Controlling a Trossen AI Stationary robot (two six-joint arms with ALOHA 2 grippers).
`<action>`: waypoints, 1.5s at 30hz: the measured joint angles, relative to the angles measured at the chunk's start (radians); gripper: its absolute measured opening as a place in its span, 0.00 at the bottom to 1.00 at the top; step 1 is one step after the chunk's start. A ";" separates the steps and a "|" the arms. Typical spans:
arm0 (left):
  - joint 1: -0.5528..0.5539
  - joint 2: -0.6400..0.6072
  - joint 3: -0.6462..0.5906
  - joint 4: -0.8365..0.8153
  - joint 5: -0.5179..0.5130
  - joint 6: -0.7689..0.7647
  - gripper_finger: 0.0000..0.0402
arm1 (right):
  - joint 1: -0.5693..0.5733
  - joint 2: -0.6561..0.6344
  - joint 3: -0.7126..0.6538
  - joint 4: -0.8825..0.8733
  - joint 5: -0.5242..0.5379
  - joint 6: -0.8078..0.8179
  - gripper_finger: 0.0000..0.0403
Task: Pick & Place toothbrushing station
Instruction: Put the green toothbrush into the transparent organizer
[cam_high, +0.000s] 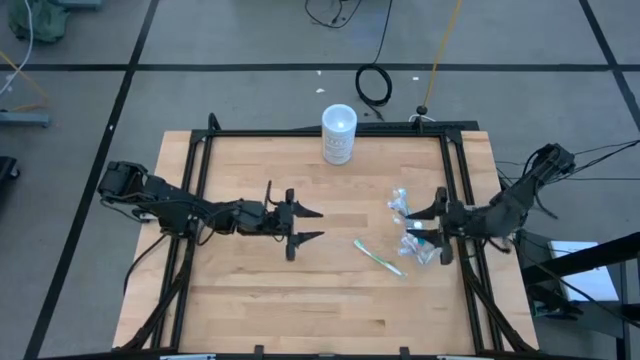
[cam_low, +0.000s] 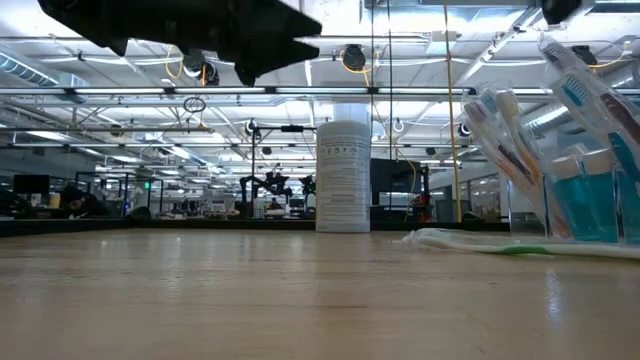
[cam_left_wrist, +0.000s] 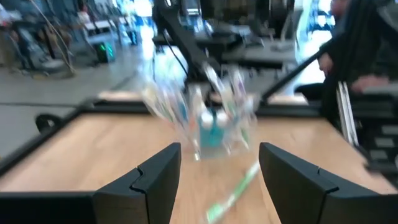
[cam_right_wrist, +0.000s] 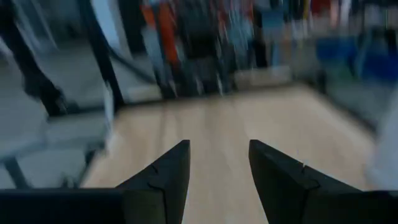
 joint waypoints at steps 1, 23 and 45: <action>0.000 0.000 0.000 -0.025 0.009 -0.001 0.56 | 0.000 0.003 0.000 0.086 0.000 -0.080 0.38; 0.082 0.524 0.250 -0.035 0.188 -0.228 0.56 | -0.170 0.470 -0.001 0.875 0.000 -0.656 0.38; 0.156 0.784 0.575 -0.271 0.403 0.034 0.56 | -0.189 0.472 0.000 0.873 0.000 -0.672 0.38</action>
